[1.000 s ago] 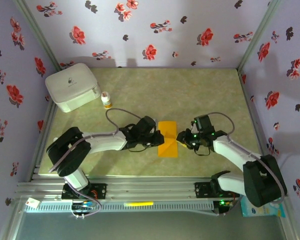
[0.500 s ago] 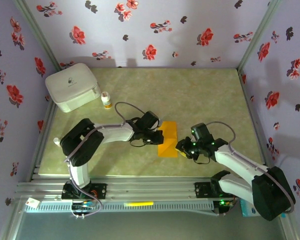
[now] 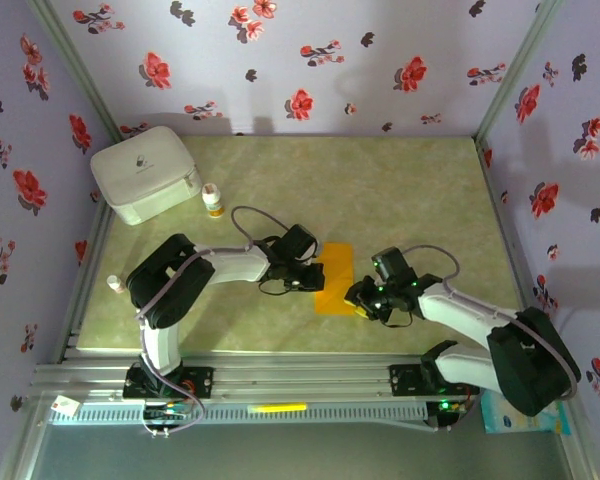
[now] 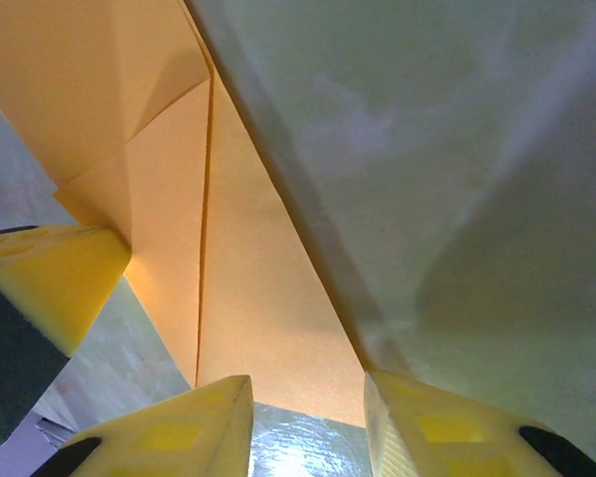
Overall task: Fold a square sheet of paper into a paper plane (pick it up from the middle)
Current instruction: Turn over the paper at the center of the table.
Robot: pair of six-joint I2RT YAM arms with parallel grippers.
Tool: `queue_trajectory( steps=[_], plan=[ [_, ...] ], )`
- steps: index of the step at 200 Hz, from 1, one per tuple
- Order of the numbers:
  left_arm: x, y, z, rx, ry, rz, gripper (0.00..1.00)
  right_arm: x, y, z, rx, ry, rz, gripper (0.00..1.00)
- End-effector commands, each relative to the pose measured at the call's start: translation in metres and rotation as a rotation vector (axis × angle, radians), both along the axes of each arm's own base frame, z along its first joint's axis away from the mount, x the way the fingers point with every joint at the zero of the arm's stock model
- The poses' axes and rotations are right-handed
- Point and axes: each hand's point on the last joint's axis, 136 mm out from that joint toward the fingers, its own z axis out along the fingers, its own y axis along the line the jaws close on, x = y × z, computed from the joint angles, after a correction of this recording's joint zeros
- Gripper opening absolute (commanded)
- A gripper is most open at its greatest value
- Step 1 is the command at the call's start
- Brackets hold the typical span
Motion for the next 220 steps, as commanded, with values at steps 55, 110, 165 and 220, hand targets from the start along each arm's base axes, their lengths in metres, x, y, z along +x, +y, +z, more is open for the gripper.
queue_trajectory(
  steps=[55,110,165,220],
  plan=[
    [-0.006,0.008,-0.014,0.026,0.044,0.014,0.01,0.016,0.016,0.000,0.031,-0.027,0.011,0.34],
    [-0.006,0.009,-0.014,0.030,0.046,0.015,0.01,0.035,0.030,0.019,0.089,-0.107,0.019,0.34],
    [-0.005,0.007,-0.012,0.025,0.046,0.019,0.01,0.050,0.032,0.021,0.067,-0.138,0.031,0.37],
    [-0.004,0.005,-0.009,0.021,0.049,0.026,0.00,0.069,0.031,0.026,0.116,-0.172,0.024,0.42]
  ],
)
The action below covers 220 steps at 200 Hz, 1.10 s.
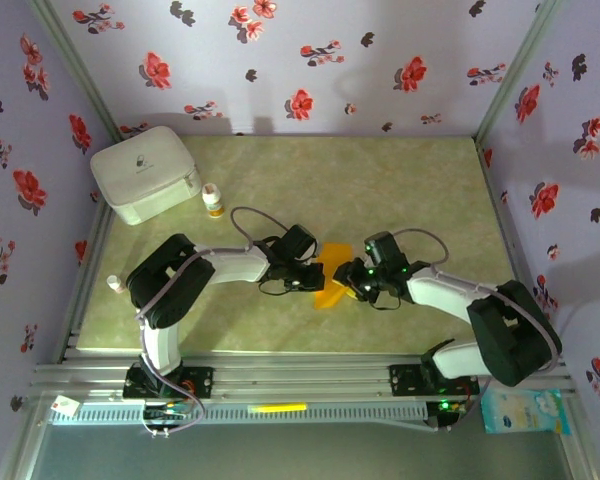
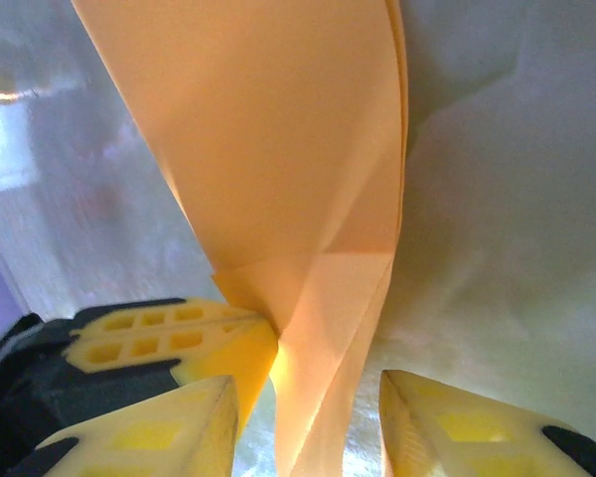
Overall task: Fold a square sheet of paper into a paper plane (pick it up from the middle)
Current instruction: Turn over the paper at the center of the table.
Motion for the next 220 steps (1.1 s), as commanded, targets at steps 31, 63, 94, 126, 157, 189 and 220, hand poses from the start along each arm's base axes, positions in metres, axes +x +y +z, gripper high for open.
queue_trajectory(
  steps=[31,63,94,126,157,189,220],
  plan=[
    [-0.002,0.004,-0.005,0.019,0.029,0.011,0.00,0.020,0.000,0.003,0.024,-0.065,-0.009,0.41],
    [-0.001,0.003,-0.002,0.007,0.031,0.024,0.00,0.022,-0.004,-0.001,0.034,-0.065,-0.035,0.39],
    [-0.001,0.002,-0.001,-0.007,0.032,0.038,0.00,0.021,-0.009,-0.006,0.030,-0.075,-0.051,0.37],
    [0.001,0.001,0.001,-0.013,0.029,0.044,0.00,0.023,-0.009,-0.009,0.045,-0.092,-0.046,0.34],
    [0.001,0.000,0.000,-0.014,0.033,0.049,0.00,0.026,-0.006,-0.010,0.063,-0.106,-0.035,0.28],
    [0.002,0.000,0.002,-0.016,0.030,0.049,0.00,0.028,-0.009,-0.012,0.059,-0.112,-0.034,0.22],
    [0.006,0.000,0.008,-0.029,0.004,0.067,0.01,0.028,-0.011,-0.011,0.055,-0.121,-0.021,0.10]
  ],
)
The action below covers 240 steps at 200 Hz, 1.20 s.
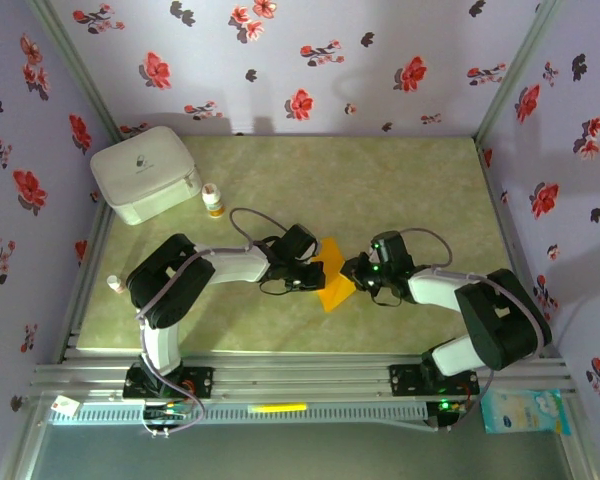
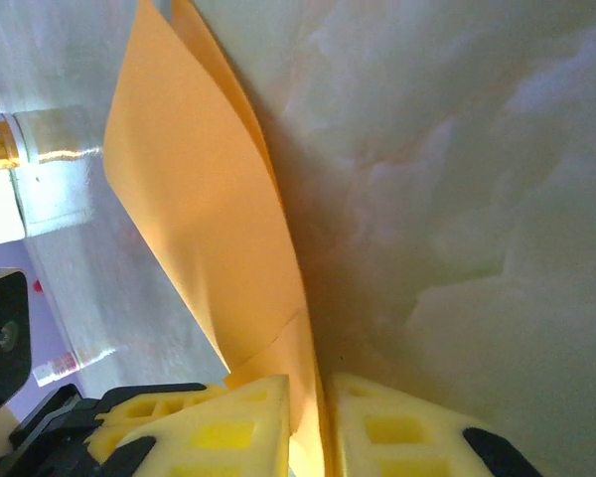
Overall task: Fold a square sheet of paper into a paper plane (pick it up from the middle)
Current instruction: Turn over the paper at the center of the table.
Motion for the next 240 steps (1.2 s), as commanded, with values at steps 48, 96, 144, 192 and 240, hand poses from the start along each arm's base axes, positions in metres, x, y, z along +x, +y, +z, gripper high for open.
queue_trajectory(
  steps=[48,96,144,192,240],
  plan=[
    [0.013,-0.001,0.040,-0.095,-0.099,0.051,0.09,0.000,0.001,0.010,-0.020,-0.066,0.085,0.03],
    [0.023,0.034,0.073,-0.064,-0.268,0.138,0.15,0.002,-0.024,0.037,-0.288,-0.184,0.216,0.04],
    [0.036,0.081,0.098,-0.046,-0.377,0.303,0.16,0.010,-0.075,0.077,-0.766,-0.312,0.286,0.03],
    [0.044,0.122,0.113,-0.038,-0.431,0.444,0.20,0.030,-0.087,0.114,-1.088,-0.434,0.279,0.03],
    [0.042,0.165,0.121,-0.031,-0.447,0.598,0.20,0.040,-0.063,0.110,-1.461,-0.464,0.424,0.00]
  ],
)
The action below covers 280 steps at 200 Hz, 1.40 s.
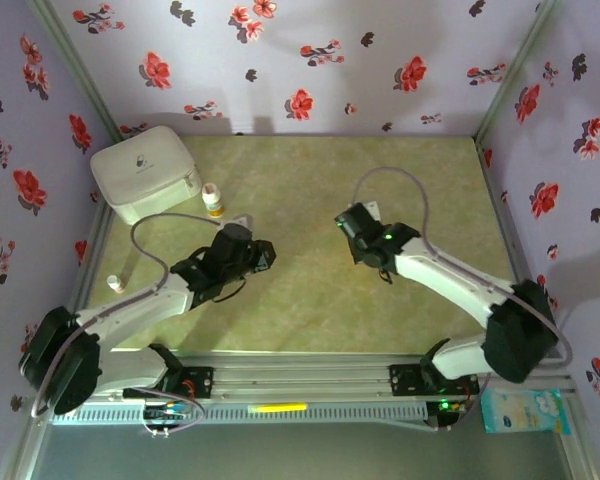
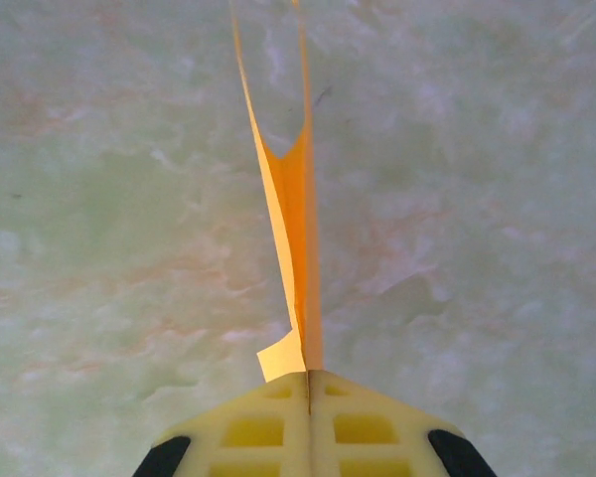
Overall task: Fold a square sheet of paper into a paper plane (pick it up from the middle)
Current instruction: Turn over the paper at the center of the table.
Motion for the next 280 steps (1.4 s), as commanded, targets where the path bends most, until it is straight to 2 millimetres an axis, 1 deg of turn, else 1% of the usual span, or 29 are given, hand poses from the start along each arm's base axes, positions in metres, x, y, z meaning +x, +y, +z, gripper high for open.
queue_trajectory(
  steps=[1,17,41,53,70,87,108,135,170,176,186,198,214,220,225,234,245,252,263,280],
  plan=[
    [-0.001,0.027,0.001,0.014,-0.009,0.115,0.20,0.003,-0.005,0.005,-0.270,-0.059,0.030,0.00],
    [-0.004,0.042,0.004,0.031,-0.013,0.162,0.20,0.001,0.017,-0.008,-0.292,-0.042,0.084,0.01],
    [-0.009,0.063,0.009,0.103,-0.010,0.213,0.20,-0.004,0.047,-0.027,-0.308,0.006,0.139,0.02],
    [-0.011,0.069,0.012,0.115,-0.017,0.226,0.20,-0.007,0.063,-0.035,-0.294,0.035,0.165,0.01],
    [-0.012,0.075,0.015,0.115,-0.032,0.241,0.20,-0.015,0.089,-0.050,-0.267,0.092,0.207,0.02],
    [-0.013,0.078,0.016,0.112,-0.039,0.248,0.21,-0.023,0.107,-0.062,-0.237,0.134,0.225,0.03],
    [-0.014,0.080,0.016,0.128,-0.032,0.246,0.21,-0.029,0.120,-0.075,-0.216,0.190,0.220,0.04],
    [-0.016,0.081,0.014,0.132,-0.024,0.249,0.21,-0.037,0.138,-0.086,-0.137,0.256,0.248,0.05],
    [-0.016,0.082,0.014,0.128,-0.024,0.252,0.21,-0.048,0.157,-0.095,-0.041,0.324,0.296,0.09],
    [-0.015,0.081,0.014,0.128,-0.025,0.251,0.21,-0.055,0.163,-0.098,-0.002,0.361,0.315,0.10],
    [-0.015,0.081,0.014,0.127,-0.024,0.252,0.21,-0.060,0.171,-0.099,0.048,0.386,0.328,0.11],
    [-0.015,0.081,0.013,0.128,-0.023,0.251,0.22,-0.064,0.176,-0.102,0.090,0.408,0.328,0.14],
    [-0.016,0.080,0.013,0.126,-0.020,0.248,0.21,-0.068,0.181,-0.101,0.155,0.435,0.329,0.21],
    [-0.016,0.079,0.013,0.124,-0.020,0.243,0.22,-0.070,0.182,-0.098,0.190,0.445,0.319,0.25],
    [-0.016,0.078,0.013,0.124,-0.019,0.237,0.22,-0.071,0.183,-0.095,0.233,0.460,0.309,0.26],
    [-0.016,0.076,0.013,0.126,-0.016,0.224,0.22,-0.073,0.187,-0.084,0.345,0.490,0.281,0.29],
    [-0.017,0.074,0.012,0.128,-0.007,0.209,0.25,-0.073,0.193,-0.069,0.513,0.505,0.264,0.40],
    [-0.017,0.071,0.010,0.129,-0.001,0.199,0.27,-0.074,0.194,-0.059,0.597,0.499,0.266,0.45],
    [-0.017,0.066,0.006,0.129,0.015,0.177,0.29,-0.071,0.191,-0.043,0.681,0.479,0.269,0.46],
    [-0.016,0.053,0.000,0.120,0.038,0.123,0.30,-0.067,0.175,-0.032,0.758,0.456,0.237,0.46]
  ],
)
